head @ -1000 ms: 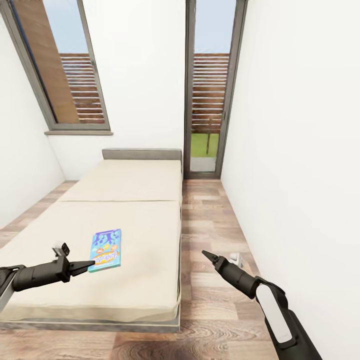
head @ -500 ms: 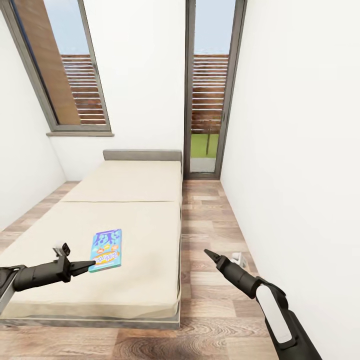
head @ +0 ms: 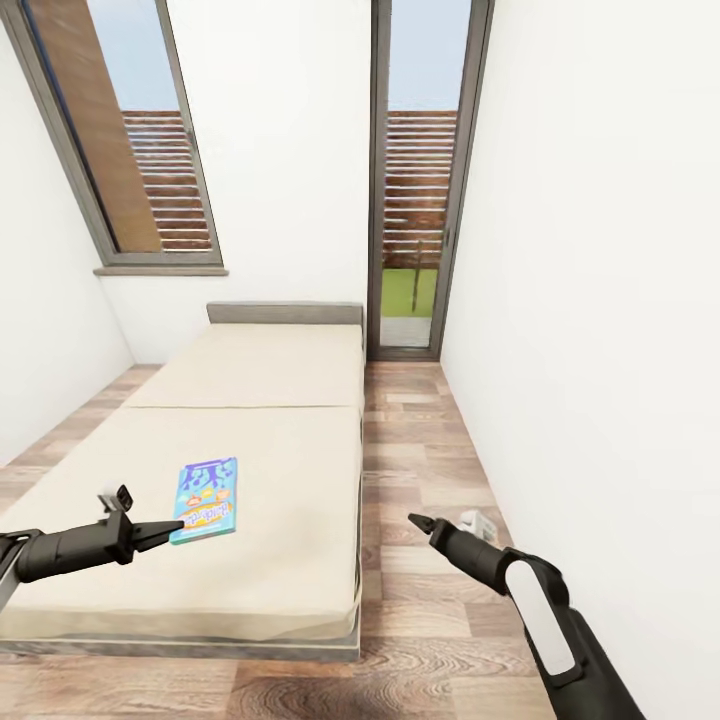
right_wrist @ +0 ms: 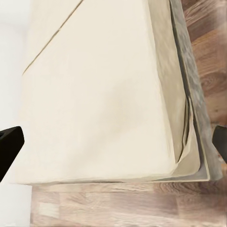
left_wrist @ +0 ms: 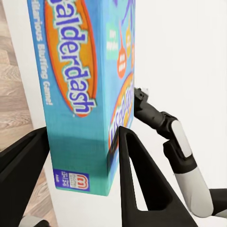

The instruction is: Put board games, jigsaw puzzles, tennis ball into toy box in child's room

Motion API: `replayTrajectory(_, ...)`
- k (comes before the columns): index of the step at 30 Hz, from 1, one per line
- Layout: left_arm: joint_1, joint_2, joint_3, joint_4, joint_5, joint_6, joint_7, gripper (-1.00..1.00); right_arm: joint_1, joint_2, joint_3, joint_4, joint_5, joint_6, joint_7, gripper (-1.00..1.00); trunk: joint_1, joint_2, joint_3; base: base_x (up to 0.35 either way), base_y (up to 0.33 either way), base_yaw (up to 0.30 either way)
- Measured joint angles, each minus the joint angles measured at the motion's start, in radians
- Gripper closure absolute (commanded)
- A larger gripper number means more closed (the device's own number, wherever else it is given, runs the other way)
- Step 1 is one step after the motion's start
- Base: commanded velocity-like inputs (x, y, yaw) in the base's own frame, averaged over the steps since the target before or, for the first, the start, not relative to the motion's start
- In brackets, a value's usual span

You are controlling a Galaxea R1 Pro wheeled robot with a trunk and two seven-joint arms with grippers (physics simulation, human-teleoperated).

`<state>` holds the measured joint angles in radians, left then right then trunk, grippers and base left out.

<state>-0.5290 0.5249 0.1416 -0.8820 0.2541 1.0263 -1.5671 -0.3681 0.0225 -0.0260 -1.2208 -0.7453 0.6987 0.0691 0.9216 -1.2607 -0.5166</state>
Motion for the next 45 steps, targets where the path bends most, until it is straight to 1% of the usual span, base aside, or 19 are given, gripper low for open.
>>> replayTrajectory(1,0.0,0.001,0.0,0.0,0.0,0.0,0.0,1.0,-0.003,0.002,0.003,0.0,0.014,0.002,-0.016,-1.0,-0.004,0.007,0.003,0.0,0.0,0.0)
replayTrajectory(2,0.0,0.002,-0.001,0.0,-0.001,-0.001,0.0,1.0,-0.008,0.005,0.008,0.001,0.038,0.006,-0.042,-1.0,-0.008,0.014,0.006,0.0,0.0,0.0)
replayTrajectory(5,0.001,0.003,-0.002,0.001,-0.003,-0.001,0.0,1.0,-0.013,0.009,0.013,0.003,0.071,0.009,-0.082,-1.0,-0.019,0.035,0.016,0.0,0.0,0.0)
replayTrajectory(9,0.001,0.007,0.003,0.001,-0.005,-0.002,0.0,1.0,-0.017,0.008,0.016,0.004,0.094,0.011,-0.11,-1.0,-0.035,0.063,0.028,0.0,0.0,0.0)
replayTrajectory(13,0.0,0.02,0.004,0.001,-0.004,-0.004,0.0,1.0,-0.018,0.009,0.016,0.003,0.101,0.011,-0.12,-1.0,-0.05,0.091,0.041,0.0,0.0,0.0)
replayTrajectory(16,0.0,0.026,0.005,0.002,-0.005,-0.007,0.0,1.0,-0.018,0.01,0.017,0.003,0.105,0.011,-0.153,-1.0,-0.061,0.112,0.05,0.0,0.0,0.0)
replayTrajectory(21,0.0,0.028,0.004,0.002,-0.006,-0.014,0.0,1.0,-0.018,0.013,0.018,0.004,0.102,0.012,-0.269,-1.0,-0.081,0.147,0.066,0.0,0.0,0.0)
replayTrajectory(23,0.0,0.028,0.002,0.002,-0.012,-0.017,0.0,1.0,-0.018,0.015,0.019,0.003,0.101,0.012,-0.292,-1.0,-0.088,0.161,0.072,0.0,0.0,0.0)
replayTrajectory(24,0.0,0.027,0.001,0.002,-0.022,-0.019,0.0,1.0,-0.018,0.016,0.019,0.003,0.101,0.012,-0.3,-1.0,-0.092,0.168,0.075,0.0,0.0,0.0)
replayTrajectory(25,0.0,0.027,0.0,0.002,-0.027,-0.019,0.0,1.0,-0.018,0.016,0.019,0.003,0.101,0.012,-0.303,-1.0,-0.096,0.175,0.078,0.0,0.0,0.0)
replayTrajectory(26,0.0,0.026,0.0,0.002,-0.043,-0.02,0.0,1.0,-0.018,0.016,0.019,0.003,0.101,0.011,-0.308,-1.0,-0.1,0.182,0.082,0.0,0.0,0.0)
replayTrajectory(28,0.0,0.024,0.001,0.002,-0.063,-0.02,0.02,1.0,-0.018,0.016,0.019,0.004,0.103,0.011,-0.312,-1.0,-0.107,0.196,0.088,0.0,0.0,0.0)
replayTrajectory(30,0.0,0.021,0.002,0.002,-0.075,-0.021,0.041,1.0,-0.018,0.016,0.019,0.005,0.104,0.01,-0.315,-1.0,-0.115,0.21,0.094,0.0,0.0,0.0)
replayTrajectory(38,0.0,0.014,0.0,0.002,-0.084,-0.021,0.108,1.0,-0.018,0.015,0.019,0.007,0.103,0.007,-0.313,-1.0,-0.146,0.266,0.119,0.0,0.0,0.0)
replayTrajectory(45,-0.001,0.013,0.0,0.002,-0.083,-0.021,0.122,1.0,-0.018,0.016,0.019,0.008,0.102,0.005,-0.308,-1.0,-0.173,0.315,0.141,0.0,0.0,0.0)
